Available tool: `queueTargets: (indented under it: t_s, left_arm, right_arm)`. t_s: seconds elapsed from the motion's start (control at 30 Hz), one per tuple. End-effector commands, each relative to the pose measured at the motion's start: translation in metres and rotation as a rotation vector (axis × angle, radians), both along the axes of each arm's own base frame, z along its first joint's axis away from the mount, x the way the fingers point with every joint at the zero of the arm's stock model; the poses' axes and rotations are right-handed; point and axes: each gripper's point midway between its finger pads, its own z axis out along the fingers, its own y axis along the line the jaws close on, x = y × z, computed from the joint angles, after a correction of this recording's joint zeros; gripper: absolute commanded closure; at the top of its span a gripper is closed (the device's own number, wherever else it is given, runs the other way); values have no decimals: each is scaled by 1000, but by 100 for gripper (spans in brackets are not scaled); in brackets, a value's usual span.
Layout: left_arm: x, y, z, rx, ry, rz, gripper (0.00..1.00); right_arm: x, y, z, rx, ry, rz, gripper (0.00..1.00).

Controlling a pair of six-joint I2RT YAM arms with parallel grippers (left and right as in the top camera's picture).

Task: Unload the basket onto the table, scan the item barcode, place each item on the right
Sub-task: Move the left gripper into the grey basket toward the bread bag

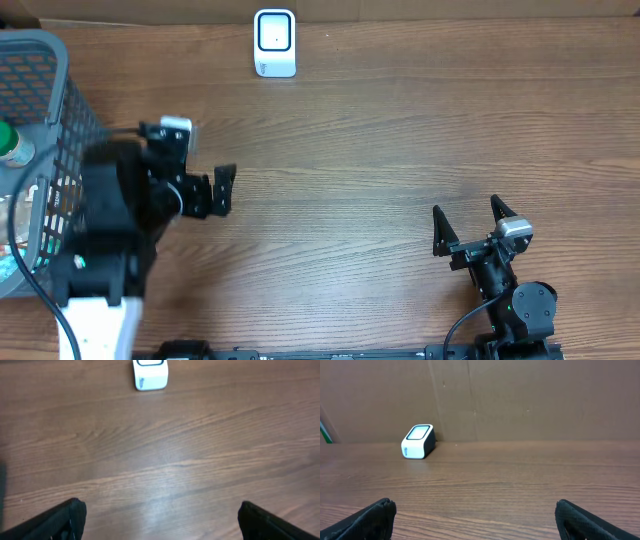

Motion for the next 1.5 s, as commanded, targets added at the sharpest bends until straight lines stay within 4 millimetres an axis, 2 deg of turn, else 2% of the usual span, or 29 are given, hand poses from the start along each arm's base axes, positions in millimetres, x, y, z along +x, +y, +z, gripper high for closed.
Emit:
queueTargets:
  t_s: [0.0, 0.1, 0.33, 0.43, 0.5, 0.6, 0.7, 0.83, 0.97, 1.1, 1.23, 1.47]
  left_arm:
    - [9, -8, 33, -43, 45, -25, 0]
    - [11, -15, 37, -75, 100, -54, 0]
    - [23, -19, 15, -94, 183, -66, 1]
    - [33, -17, 14, -100, 177, -48, 1]
    - [37, -8, 20, -100, 177, 13, 1]
    - [45, 15, 39, -107, 162, 136, 0]
    - [50, 43, 66, -107, 122, 247, 0]
    - [46, 88, 103, -110, 57, 394, 1]
    - [37, 125, 125, -154, 6, 542, 0]
    - [23, 160, 127, -214, 2, 707, 1]
    - [4, 199, 115, -236, 44, 907, 0]
    - [-16, 242, 102, -243, 72, 1126, 0]
  right_arm:
    - [0, 0, -2, -4, -6, 2, 0]
    - [0, 0, -2, -4, -6, 2, 0]
    - [0, 0, -2, -4, -6, 2, 0]
    - [0, 0, -2, -4, -6, 2, 0]
    - [0, 0, -2, -4, -6, 2, 0]
    - [0, 0, -2, -4, -6, 2, 0]
    - [0, 0, -2, -4, -6, 2, 0]
    - [0, 0, -1, -4, -6, 2, 0]
    - [0, 0, -1, -4, -6, 2, 0]
    - [0, 0, -2, -4, -6, 2, 0]
    - [0, 0, -2, -4, -6, 2, 0]
    - [0, 0, -2, -4, -6, 2, 0]
